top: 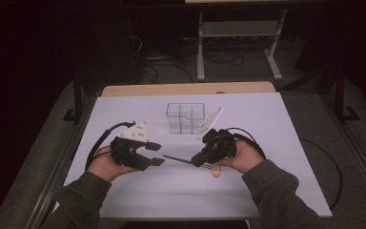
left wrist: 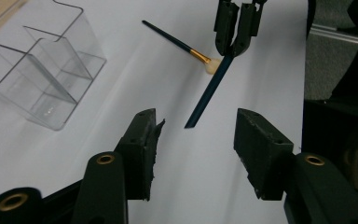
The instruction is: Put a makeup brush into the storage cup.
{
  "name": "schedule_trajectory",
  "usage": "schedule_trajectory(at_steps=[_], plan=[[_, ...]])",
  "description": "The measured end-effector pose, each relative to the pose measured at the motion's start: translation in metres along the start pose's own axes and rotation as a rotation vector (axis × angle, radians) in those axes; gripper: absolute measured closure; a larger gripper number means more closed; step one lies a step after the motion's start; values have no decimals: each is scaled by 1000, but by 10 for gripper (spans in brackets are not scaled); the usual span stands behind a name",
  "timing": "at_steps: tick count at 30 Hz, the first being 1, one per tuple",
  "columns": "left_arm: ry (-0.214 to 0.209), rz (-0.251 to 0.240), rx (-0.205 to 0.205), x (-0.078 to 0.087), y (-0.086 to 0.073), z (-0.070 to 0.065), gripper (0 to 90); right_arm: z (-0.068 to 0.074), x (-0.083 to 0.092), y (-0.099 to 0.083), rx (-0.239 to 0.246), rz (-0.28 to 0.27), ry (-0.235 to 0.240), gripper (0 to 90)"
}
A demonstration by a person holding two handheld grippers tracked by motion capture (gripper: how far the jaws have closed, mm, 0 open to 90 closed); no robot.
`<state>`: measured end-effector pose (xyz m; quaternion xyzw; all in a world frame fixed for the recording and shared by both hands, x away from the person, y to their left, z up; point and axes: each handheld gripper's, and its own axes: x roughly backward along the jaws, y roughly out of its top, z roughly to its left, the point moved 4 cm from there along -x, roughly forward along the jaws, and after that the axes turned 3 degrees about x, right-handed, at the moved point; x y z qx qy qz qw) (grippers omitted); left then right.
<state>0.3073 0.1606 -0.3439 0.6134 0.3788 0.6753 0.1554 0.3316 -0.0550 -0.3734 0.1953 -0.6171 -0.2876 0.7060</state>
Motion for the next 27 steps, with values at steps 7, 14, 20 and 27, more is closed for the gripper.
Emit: schedule_trajectory(at_steps=[7,14,20,27], plan=[[-34,70,-33,-10,-1,0,561,-1,-7,4,29,12,28,825],[-80,109,-33,-18,0,-3,594,4,-12,9,46,25,51,825],[-98,154,-51,-22,-2,-5,645,8,-17,12,68,42,65,825],[-126,183,-52,-25,-4,-7,704,10,-19,14,76,48,72,825]])
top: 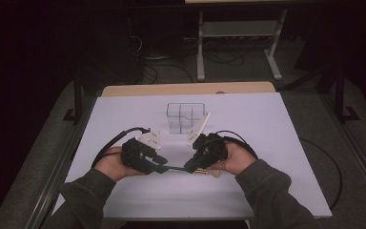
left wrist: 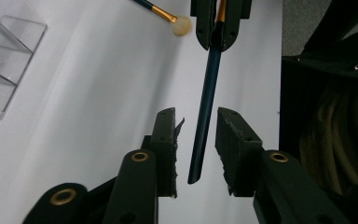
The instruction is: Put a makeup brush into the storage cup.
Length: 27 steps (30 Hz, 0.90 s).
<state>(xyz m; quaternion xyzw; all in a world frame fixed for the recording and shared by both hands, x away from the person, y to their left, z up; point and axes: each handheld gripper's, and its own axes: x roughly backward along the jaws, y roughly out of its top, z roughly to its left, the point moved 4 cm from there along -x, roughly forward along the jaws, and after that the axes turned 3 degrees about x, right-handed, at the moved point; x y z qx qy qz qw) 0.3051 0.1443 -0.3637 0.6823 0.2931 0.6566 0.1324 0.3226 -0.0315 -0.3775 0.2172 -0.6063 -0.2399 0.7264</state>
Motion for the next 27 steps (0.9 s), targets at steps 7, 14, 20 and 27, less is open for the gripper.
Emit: schedule_trajectory(at_steps=[7,14,20,27], plan=[[-18,21,-16,-2,-1,1,762,-1,-1,1,11,4,-2,825],[-42,33,-41,-3,-2,0,811,0,-2,2,20,11,-1,825],[-60,33,-65,-2,-4,-4,849,2,-2,3,43,11,-3,823],[-49,4,-78,1,-5,-5,854,3,1,3,70,-11,9,760]])
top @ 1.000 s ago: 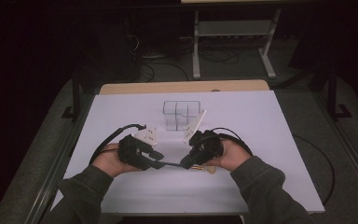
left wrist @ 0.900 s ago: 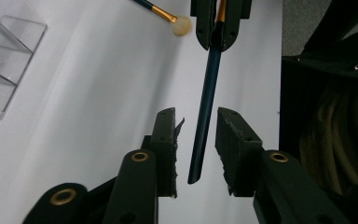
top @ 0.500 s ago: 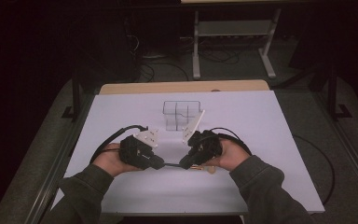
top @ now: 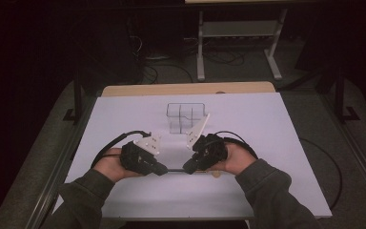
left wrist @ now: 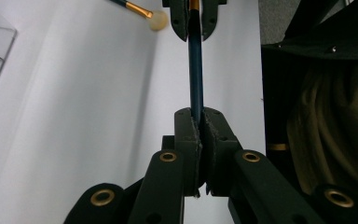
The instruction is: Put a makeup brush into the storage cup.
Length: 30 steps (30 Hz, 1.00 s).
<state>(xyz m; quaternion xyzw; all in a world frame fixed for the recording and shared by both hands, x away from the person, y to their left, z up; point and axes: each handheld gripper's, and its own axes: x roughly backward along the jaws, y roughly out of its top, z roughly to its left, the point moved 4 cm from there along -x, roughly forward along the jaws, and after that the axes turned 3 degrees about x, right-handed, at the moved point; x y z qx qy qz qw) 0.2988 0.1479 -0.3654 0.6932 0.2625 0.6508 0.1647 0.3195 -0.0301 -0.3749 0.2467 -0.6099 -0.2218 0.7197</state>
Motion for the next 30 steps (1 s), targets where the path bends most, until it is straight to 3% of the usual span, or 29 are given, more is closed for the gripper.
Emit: schedule_trajectory(at_steps=[4,10,21,26,30], plan=[[6,-18,6,3,-3,0,854,0,2,-1,-7,-11,-4,699],[18,-52,22,8,-10,1,855,-3,4,-7,-21,-21,-13,688],[18,-86,25,14,-18,0,855,-5,4,-8,-16,-28,1,808],[-9,-79,33,13,-20,-1,850,-3,4,-5,-3,-12,32,828],[-4,-59,44,12,-19,-1,762,-2,4,-2,16,15,29,831]])
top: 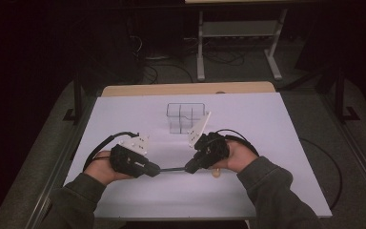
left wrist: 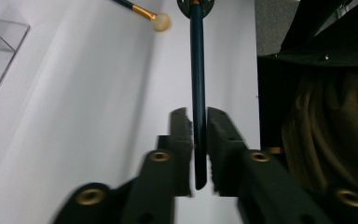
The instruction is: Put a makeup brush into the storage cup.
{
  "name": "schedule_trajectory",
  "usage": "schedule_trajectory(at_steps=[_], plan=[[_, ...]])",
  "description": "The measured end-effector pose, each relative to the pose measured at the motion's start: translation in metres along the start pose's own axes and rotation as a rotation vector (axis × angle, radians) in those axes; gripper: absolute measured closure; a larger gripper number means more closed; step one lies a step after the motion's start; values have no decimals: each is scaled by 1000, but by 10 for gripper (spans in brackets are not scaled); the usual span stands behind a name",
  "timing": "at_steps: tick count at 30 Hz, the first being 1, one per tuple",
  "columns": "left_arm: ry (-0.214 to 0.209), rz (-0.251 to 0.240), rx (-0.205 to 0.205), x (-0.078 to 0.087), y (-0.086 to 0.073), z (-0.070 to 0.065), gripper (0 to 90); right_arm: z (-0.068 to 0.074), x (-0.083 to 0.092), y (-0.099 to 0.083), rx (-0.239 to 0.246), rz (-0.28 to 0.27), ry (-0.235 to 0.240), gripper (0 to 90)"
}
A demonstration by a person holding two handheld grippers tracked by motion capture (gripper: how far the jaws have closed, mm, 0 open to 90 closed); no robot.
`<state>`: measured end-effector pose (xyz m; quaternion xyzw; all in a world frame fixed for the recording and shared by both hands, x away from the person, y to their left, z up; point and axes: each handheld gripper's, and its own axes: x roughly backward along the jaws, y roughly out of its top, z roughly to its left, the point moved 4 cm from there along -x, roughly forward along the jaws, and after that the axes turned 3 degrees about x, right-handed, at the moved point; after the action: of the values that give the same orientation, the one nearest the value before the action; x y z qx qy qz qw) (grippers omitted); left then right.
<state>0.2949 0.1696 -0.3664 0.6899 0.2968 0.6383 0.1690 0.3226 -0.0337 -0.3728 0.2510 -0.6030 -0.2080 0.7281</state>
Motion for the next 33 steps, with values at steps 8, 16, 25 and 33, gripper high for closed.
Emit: schedule_trajectory(at_steps=[8,16,25,33], plan=[[8,40,-2,-6,7,0,700,2,-5,12,36,133,-39,832],[-5,84,-15,-16,9,-3,832,6,-6,25,75,166,-51,832],[27,8,-16,-12,3,-3,846,7,5,24,37,48,-46,724],[38,-71,1,-11,0,-3,847,2,16,14,-2,-29,-65,699]])
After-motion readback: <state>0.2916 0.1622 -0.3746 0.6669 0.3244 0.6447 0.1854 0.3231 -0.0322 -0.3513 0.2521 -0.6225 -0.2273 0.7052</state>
